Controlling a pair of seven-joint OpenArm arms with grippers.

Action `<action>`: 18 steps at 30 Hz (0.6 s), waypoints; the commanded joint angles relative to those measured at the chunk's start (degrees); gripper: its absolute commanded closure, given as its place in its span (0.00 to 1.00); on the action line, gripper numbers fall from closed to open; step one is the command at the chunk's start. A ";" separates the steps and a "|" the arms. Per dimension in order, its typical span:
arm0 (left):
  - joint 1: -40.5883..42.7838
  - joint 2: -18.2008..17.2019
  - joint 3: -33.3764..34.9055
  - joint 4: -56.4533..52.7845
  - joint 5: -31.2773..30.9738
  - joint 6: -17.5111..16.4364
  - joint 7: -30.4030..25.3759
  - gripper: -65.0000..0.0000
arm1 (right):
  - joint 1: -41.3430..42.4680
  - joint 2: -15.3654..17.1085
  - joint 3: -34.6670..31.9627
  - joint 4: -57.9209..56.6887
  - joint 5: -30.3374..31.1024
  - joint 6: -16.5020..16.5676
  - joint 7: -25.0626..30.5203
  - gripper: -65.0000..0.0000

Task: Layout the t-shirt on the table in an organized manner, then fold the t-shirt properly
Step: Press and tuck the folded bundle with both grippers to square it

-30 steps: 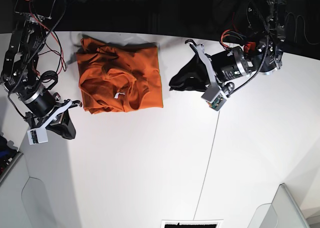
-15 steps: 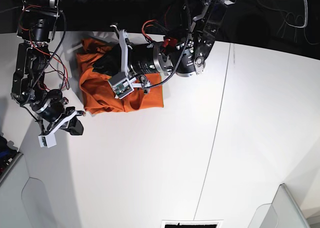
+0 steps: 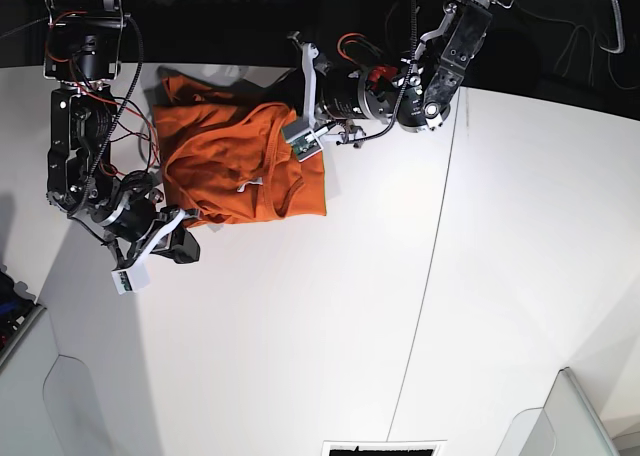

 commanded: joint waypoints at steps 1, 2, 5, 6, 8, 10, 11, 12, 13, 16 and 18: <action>-0.66 -0.07 -0.44 0.94 -0.61 -0.17 -0.94 0.89 | 1.11 0.50 -0.09 0.81 0.85 0.48 1.44 1.00; -0.72 -0.13 -0.96 0.94 -0.57 -0.17 -1.18 0.89 | 1.11 0.52 -0.37 0.81 0.83 0.68 1.29 1.00; -1.46 -0.20 -4.15 0.92 1.01 -0.33 -3.04 0.89 | 1.11 0.52 -0.79 0.81 0.87 0.87 -0.17 1.00; -1.99 -0.20 -5.46 0.68 1.31 -0.31 -3.04 0.89 | 1.07 0.55 -0.79 0.81 0.85 1.11 -0.96 1.00; -3.39 -0.20 -8.11 -0.48 1.33 -0.33 -2.93 0.89 | 0.96 0.70 -0.76 0.81 0.90 1.25 -2.69 1.00; -5.51 -0.20 -9.86 -2.64 1.31 -0.33 -2.86 0.89 | 0.96 0.83 -0.76 0.81 1.14 1.27 -4.37 1.00; -6.88 -0.20 -10.23 -4.15 1.33 -0.33 -2.86 0.89 | 0.96 0.90 -0.76 0.81 1.62 1.27 -5.07 1.00; -8.50 -0.17 -10.29 -5.95 1.33 -0.33 -2.86 0.89 | 0.94 0.94 -0.76 0.81 2.19 1.27 -5.68 1.00; -10.21 -0.15 -10.27 -8.00 1.29 -0.33 -2.89 0.89 | 0.76 1.01 -0.76 0.83 3.08 1.27 -6.29 1.00; -15.74 -0.15 -10.29 -15.69 1.27 -0.28 -2.89 0.89 | -0.74 0.98 -0.76 1.05 5.64 1.29 -7.50 1.00; -19.54 -0.17 -10.29 -21.59 1.18 -0.13 -2.89 0.89 | -2.64 0.96 -0.76 1.20 7.69 1.33 -7.61 1.00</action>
